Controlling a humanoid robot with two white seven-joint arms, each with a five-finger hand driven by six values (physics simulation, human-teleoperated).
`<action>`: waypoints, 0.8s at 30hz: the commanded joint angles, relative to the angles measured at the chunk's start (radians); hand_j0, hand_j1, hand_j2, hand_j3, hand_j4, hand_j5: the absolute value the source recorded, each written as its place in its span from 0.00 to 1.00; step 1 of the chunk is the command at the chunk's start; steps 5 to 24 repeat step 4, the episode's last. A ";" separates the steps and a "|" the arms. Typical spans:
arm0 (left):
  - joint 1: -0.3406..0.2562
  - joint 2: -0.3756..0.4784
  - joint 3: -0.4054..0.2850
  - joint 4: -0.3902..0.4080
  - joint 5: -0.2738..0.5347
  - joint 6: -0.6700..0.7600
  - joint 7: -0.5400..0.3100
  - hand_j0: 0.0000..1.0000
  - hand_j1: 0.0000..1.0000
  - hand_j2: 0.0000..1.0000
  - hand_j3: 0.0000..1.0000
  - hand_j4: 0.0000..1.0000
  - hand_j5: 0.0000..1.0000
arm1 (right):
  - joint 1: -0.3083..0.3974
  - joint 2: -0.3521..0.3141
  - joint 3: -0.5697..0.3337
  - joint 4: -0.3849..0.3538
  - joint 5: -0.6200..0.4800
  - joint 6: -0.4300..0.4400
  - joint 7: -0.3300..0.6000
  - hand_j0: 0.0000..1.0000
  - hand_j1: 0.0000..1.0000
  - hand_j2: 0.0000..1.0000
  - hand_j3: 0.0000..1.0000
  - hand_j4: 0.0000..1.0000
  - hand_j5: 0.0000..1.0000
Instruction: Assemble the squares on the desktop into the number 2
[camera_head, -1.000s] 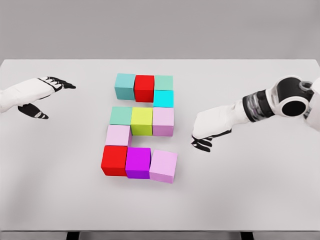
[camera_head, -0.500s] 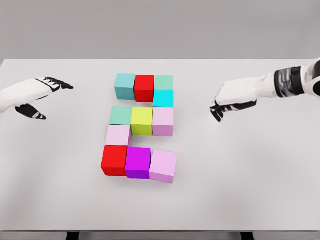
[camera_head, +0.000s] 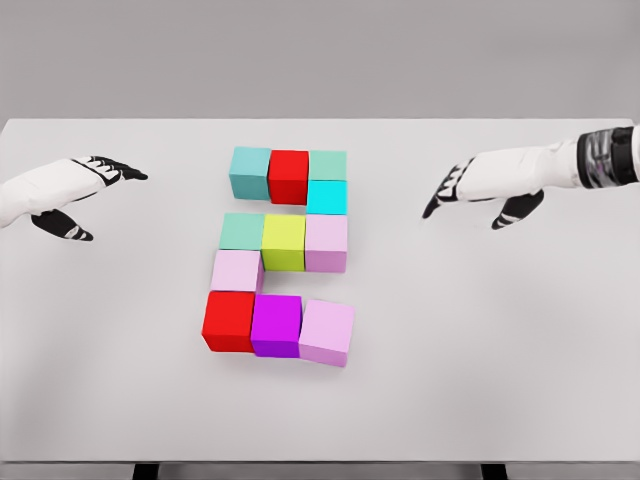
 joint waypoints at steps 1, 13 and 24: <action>0.000 0.001 0.001 -0.002 0.006 0.002 0.000 1.00 1.00 1.00 1.00 1.00 1.00 | 0.000 -0.012 -0.006 0.001 -0.005 0.002 0.000 1.00 1.00 1.00 1.00 1.00 1.00; 0.002 0.001 0.001 0.000 0.006 0.002 0.000 1.00 1.00 1.00 1.00 1.00 1.00 | 0.000 -0.012 -0.007 0.001 -0.005 0.002 0.000 1.00 1.00 1.00 1.00 1.00 1.00; 0.002 0.001 0.001 0.000 0.006 0.002 0.000 1.00 1.00 1.00 1.00 1.00 1.00 | 0.000 -0.012 -0.007 0.001 -0.005 0.002 0.000 1.00 1.00 1.00 1.00 1.00 1.00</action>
